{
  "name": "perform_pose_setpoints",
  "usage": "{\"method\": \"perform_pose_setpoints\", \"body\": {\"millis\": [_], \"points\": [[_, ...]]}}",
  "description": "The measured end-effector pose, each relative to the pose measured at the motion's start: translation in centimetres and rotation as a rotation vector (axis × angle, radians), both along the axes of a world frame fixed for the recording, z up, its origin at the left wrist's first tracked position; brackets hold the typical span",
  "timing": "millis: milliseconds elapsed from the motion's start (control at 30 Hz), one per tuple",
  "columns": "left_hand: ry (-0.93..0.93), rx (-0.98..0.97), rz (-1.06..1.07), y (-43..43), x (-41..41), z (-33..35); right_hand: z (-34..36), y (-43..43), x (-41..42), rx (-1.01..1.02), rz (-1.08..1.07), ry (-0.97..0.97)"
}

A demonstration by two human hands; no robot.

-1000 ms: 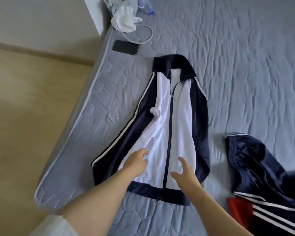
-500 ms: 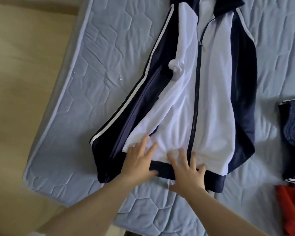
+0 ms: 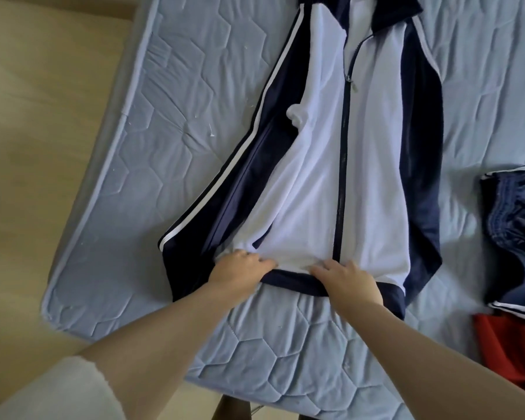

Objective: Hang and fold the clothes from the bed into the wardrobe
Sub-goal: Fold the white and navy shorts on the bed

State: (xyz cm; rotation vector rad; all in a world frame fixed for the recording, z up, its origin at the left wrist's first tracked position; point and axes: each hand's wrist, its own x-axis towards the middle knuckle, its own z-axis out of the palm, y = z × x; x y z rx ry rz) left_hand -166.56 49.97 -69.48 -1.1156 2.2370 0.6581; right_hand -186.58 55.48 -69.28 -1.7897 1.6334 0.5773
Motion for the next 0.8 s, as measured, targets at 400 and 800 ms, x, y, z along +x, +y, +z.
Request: {"method": "perform_pose_setpoints", "body": {"millis": [400, 800], "points": [[0.002, 0.473, -0.066, 12.1, 2.8, 3.9, 5.1, 12.9, 2.2, 0.385, -0.047, -0.195], [-0.096, 0.737, 0.51, 9.8, 3.0, 4.1, 4.8, 9.0, 2.1, 0.496, -0.322, -0.262]]}}
